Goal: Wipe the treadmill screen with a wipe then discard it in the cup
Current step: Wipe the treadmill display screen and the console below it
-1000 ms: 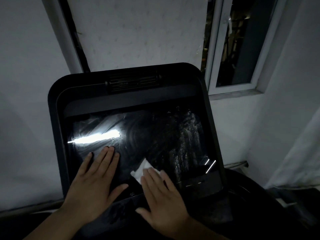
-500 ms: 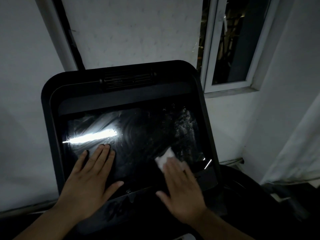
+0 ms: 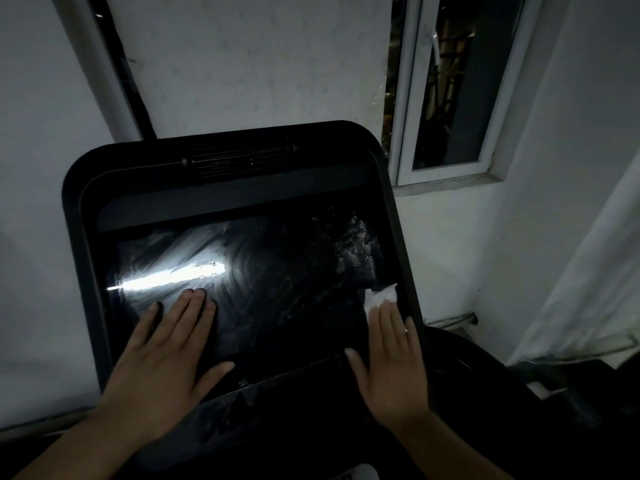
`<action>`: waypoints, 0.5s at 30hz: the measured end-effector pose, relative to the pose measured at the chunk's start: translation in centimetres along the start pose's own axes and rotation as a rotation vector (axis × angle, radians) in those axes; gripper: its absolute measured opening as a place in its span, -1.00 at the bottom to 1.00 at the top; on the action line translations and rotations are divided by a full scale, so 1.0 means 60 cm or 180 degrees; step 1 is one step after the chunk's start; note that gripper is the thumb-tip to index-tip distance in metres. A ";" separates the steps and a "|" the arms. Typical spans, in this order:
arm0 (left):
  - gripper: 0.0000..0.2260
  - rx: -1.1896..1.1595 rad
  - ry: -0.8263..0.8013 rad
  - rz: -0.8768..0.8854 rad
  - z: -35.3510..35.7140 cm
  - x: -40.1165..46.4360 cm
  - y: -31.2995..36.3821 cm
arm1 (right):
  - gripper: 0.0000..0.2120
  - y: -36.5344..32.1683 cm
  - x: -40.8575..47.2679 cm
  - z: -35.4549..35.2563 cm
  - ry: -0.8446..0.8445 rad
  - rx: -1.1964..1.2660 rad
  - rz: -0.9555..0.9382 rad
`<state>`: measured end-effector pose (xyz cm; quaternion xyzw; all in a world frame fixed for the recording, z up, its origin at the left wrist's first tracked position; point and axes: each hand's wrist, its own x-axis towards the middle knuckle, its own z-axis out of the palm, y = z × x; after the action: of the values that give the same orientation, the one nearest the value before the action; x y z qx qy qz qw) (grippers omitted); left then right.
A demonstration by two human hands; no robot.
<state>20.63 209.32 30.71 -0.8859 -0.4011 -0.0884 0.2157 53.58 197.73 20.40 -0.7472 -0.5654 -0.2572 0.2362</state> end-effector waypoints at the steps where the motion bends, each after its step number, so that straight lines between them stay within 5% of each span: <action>1: -0.18 0.0003 -0.0009 -0.0005 0.001 0.000 0.001 | -0.25 -0.008 -0.001 0.000 0.0026 0.0012 0.0162; 7: -0.17 -0.0005 0.0023 -0.0007 0.004 -0.001 0.002 | -0.26 -0.094 -0.055 0.007 0.0157 0.0459 -0.0988; 15: -0.17 -0.0025 0.0006 -0.0026 0.000 -0.001 0.001 | -0.23 -0.059 0.082 -0.012 -0.0213 0.0188 0.0371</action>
<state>20.63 209.25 30.67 -0.8850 -0.4042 -0.0916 0.2122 51.19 201.72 24.36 -0.7798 -0.5358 -0.2011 0.2538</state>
